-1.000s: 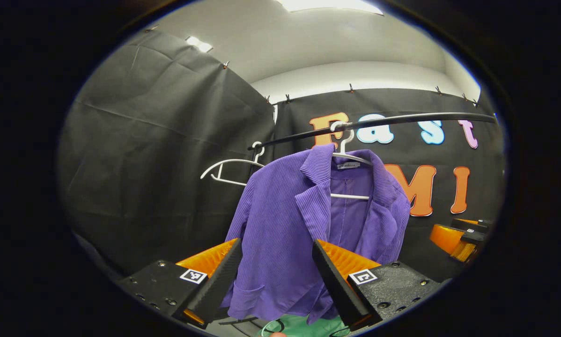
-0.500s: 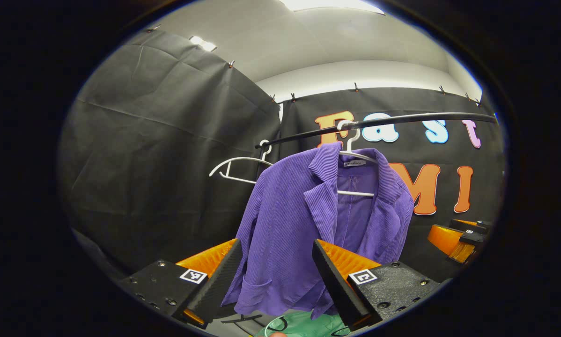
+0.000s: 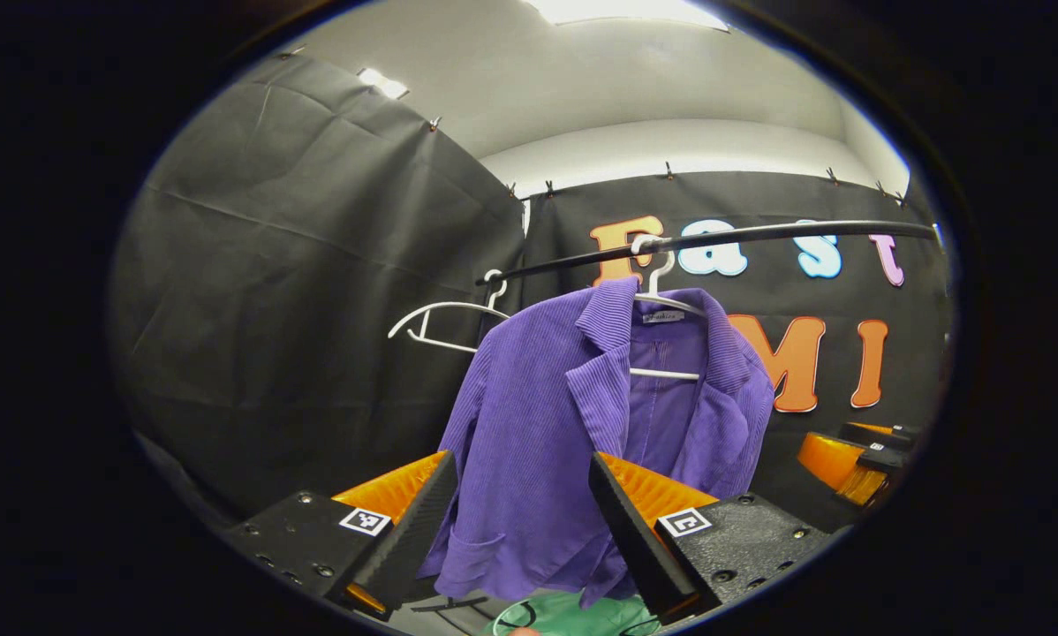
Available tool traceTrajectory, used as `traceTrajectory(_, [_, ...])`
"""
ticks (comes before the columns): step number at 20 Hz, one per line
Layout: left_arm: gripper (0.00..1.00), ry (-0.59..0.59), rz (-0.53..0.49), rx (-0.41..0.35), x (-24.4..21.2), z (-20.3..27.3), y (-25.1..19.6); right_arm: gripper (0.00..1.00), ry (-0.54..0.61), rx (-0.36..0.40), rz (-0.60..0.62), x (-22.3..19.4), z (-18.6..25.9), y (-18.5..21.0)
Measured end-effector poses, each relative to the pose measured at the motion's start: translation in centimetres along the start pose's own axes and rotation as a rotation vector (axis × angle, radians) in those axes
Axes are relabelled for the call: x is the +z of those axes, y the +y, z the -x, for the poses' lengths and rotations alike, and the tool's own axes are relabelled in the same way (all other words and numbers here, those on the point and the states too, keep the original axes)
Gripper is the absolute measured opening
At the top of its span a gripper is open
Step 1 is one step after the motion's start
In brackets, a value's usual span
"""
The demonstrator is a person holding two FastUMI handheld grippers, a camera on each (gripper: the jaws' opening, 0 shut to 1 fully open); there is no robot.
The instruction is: Grasp the clothes on the hanger with both hands and then place them into the laundry hamper below.
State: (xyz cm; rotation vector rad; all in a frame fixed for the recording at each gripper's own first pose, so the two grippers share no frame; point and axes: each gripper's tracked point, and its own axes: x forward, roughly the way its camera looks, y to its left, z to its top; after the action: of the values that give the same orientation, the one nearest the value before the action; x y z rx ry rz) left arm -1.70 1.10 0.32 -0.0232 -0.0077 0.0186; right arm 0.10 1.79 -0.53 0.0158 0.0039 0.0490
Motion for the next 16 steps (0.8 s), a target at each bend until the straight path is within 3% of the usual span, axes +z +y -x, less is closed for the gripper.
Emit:
traceTrajectory(4, [0.95,-0.009,-0.003,0.015,0.3,0.0,0.6,0.98,0.006,0.023,-0.017,-2.4,-1.8,1.2])
traceTrajectory(10, [0.92,-0.028,-0.050,0.033,1.2,0.8,1.6,0.98,0.082,0.072,-0.064,-6.7,-6.5,4.3])
traceTrajectory(11, [0.95,-0.033,-0.060,0.041,1.4,1.1,2.0,0.98,0.093,0.076,-0.061,-7.4,-7.8,4.6])
traceTrajectory(16, [0.92,-0.035,-0.061,0.054,1.6,2.3,2.5,0.98,0.134,0.022,-0.049,-11.0,-12.1,4.7])
